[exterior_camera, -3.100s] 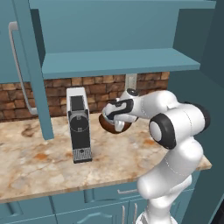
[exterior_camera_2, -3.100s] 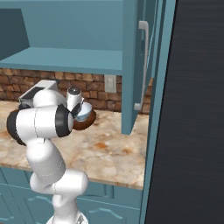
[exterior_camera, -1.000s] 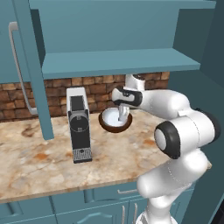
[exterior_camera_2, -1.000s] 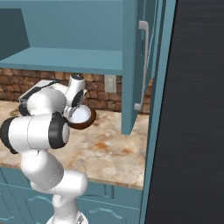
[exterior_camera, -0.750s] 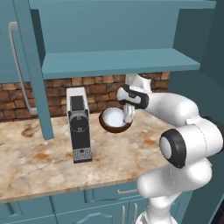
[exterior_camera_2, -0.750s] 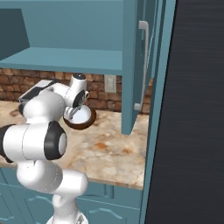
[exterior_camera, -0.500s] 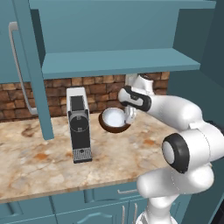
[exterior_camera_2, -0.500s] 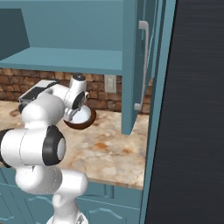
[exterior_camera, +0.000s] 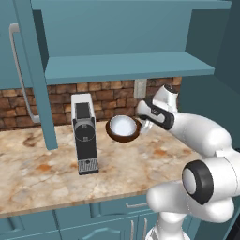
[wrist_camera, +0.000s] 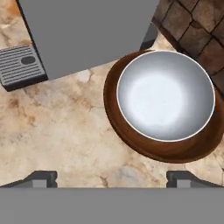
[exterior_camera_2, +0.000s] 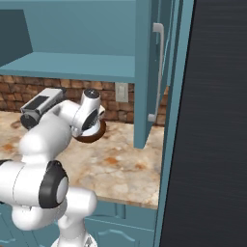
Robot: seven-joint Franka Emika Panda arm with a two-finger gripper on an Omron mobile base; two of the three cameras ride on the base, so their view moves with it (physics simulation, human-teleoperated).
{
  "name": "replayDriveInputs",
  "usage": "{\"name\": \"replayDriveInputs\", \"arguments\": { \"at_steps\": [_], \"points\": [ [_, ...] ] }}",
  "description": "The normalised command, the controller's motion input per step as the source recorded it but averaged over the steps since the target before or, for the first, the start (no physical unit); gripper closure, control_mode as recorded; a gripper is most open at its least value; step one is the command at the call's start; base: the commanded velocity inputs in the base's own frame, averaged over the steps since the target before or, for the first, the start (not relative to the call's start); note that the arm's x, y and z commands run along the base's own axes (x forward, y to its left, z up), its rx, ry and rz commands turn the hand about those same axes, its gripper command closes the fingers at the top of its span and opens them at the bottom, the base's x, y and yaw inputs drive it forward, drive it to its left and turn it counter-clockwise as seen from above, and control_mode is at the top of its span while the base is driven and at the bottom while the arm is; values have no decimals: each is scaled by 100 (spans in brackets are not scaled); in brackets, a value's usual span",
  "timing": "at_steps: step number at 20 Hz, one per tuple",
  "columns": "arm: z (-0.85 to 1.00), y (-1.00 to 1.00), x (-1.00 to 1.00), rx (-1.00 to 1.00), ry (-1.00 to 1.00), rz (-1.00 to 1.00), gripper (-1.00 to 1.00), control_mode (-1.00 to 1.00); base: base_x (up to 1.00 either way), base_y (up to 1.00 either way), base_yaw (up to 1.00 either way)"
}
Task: Pick up the bowls on the counter and stack them on top of one another in the open cabinet. Place the smaller bowl on top of the larger bowl.
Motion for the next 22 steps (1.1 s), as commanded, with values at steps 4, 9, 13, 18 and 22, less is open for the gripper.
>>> {"name": "replayDriveInputs", "arguments": {
  "at_steps": [4, 9, 13, 18, 22],
  "points": [
    [0, 0, 4, 2, -1, -48, -100, -100, 0, 0, 0],
    [0, 0, 1, 2, 0, -50, -100, -100, 0, 0, 0],
    [0, 0, 5, 3, 0, -48, -100, -100, 0, 0, 0],
    [0, -24, -6, 13, -2, -22, -100, -100, 0, 0, 0],
    [0, -48, -2, 27, -2, -3, -100, -100, 0, 0, 0]
  ]
}}
